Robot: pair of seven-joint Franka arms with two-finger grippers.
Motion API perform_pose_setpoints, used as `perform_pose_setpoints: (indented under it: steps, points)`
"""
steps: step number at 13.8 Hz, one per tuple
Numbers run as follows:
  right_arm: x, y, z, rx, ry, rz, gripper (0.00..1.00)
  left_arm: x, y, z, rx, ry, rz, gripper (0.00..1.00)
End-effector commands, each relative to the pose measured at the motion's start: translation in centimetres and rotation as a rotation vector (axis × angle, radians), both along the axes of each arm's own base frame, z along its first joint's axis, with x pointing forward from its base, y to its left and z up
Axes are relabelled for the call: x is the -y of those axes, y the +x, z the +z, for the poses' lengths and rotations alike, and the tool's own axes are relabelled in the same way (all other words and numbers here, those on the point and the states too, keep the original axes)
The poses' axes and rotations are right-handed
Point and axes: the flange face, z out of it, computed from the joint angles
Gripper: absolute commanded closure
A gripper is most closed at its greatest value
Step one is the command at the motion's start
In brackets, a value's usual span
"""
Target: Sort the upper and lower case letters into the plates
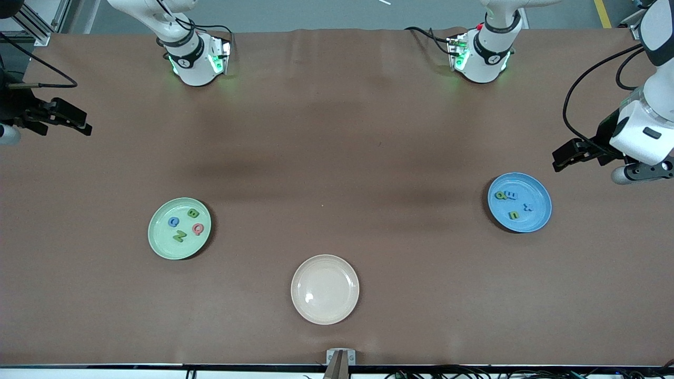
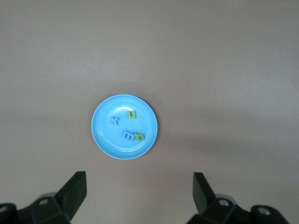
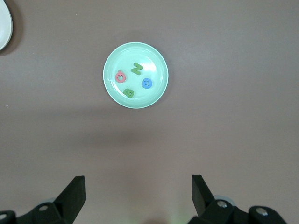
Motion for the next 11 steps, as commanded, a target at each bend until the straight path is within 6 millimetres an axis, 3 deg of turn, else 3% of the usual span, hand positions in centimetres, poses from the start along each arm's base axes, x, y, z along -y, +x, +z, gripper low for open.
perform_pose_setpoints:
  steps: [1,3,5,9,11]
  points:
    - [0.1,-0.8,0.2,0.002,0.013,-0.015,0.0,0.7,-0.7,1.1,0.032,0.01,-0.009,0.0]
    - [0.1,-0.8,0.2,0.002,0.013,-0.013,0.0,0.3,-0.4,1.3,0.047,-0.034,-0.047,0.0]
    - [0.1,-0.8,0.2,0.002,0.013,-0.015,0.0,-1.8,0.0,1.4,0.07,-0.035,-0.139,0.0]
    - [0.1,-0.8,0.2,0.002,0.013,-0.015,0.0,-2.3,0.2,1.4,0.07,-0.035,-0.088,0.0]
    - [0.1,-0.8,0.2,0.002,0.013,-0.016,0.0,-2.0,0.4,4.2,0.115,-0.039,-0.096,0.0]
